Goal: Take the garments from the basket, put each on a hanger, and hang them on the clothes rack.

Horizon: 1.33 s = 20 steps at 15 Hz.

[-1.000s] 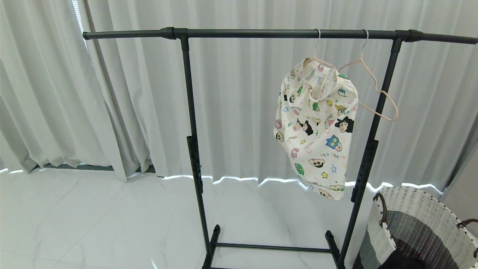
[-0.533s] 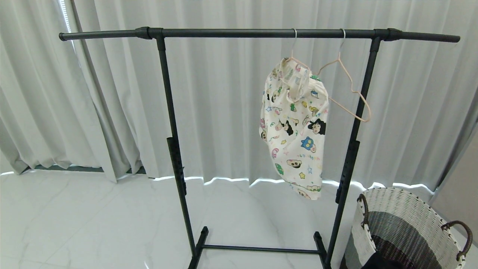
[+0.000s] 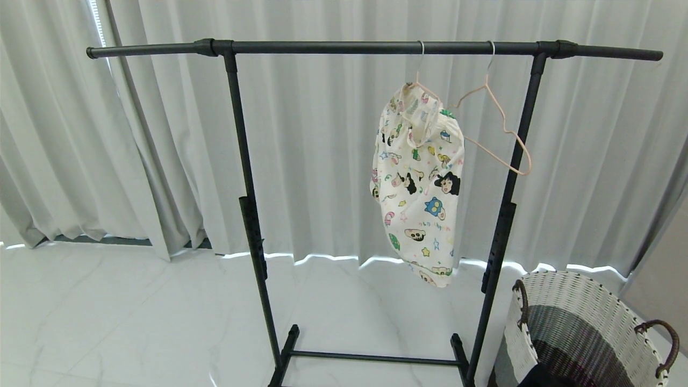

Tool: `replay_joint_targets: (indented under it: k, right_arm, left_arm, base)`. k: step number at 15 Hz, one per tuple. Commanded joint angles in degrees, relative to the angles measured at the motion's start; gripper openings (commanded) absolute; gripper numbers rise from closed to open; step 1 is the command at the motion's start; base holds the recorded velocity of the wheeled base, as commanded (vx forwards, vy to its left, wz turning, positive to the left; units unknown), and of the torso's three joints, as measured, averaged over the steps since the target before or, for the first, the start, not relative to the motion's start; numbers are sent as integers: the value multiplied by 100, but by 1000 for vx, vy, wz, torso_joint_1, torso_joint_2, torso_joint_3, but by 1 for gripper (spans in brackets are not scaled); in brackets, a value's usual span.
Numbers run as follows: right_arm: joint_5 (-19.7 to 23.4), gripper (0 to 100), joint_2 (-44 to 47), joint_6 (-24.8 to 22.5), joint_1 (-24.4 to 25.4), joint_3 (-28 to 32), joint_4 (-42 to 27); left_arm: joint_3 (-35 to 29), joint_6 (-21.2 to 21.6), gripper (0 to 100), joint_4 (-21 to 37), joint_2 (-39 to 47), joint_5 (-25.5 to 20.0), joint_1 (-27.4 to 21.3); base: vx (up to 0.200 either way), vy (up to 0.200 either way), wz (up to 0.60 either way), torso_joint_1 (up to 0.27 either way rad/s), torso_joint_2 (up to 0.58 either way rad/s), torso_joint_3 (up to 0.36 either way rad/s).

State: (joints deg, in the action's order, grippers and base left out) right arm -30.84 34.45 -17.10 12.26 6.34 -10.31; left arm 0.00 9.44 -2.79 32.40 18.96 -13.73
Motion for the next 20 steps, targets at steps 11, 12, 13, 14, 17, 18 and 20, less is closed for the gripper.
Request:
replay_joint_targets:
  k: [11, 12, 13, 14, 17, 18, 20]
  right_arm:
    - [2223, 100, 4861, -548, 4, 8, 2859]
    - [2223, 100, 5300, -548, -5, -19, 3114]
    - [2223, 100, 5678, -548, -13, -10, 3334]
    - [2223, 100, 5994, -557, -31, 34, 3422]
    - [2223, 100, 6610, -953, -330, 148, 3457]
    - [2223, 100, 6741, -1067, -444, 210, 3519]
    - [2223, 100, 7295, -1524, -919, 509, 3817]
  left_arm:
    - [0, -284, 100, 15, 12, -15, -7]
    - [0, -284, 100, 15, 38, -24, -7]
    - [0, -284, 100, 15, 82, -24, -16]
    - [0, -284, 100, 15, 135, -24, -60]
    - [0, -284, 100, 15, 311, -24, -341]
    - [0, -284, 100, 15, 328, -24, -420]
    - [0, -284, 100, 15, 354, -6, -737]
  base:
    - [0, 0, 0, 0, 0, 0]
    - [0, 0, 0, 0, 0, 0]
    - [0, 0, 0, 0, 0, 0]
    - [0, 0, 0, 0, 0, 0]
    - [0, 0, 0, 0, 0, 0]
    - [0, 0, 0, 0, 0, 0]
    - [0, 0, 0, 0, 0, 0]
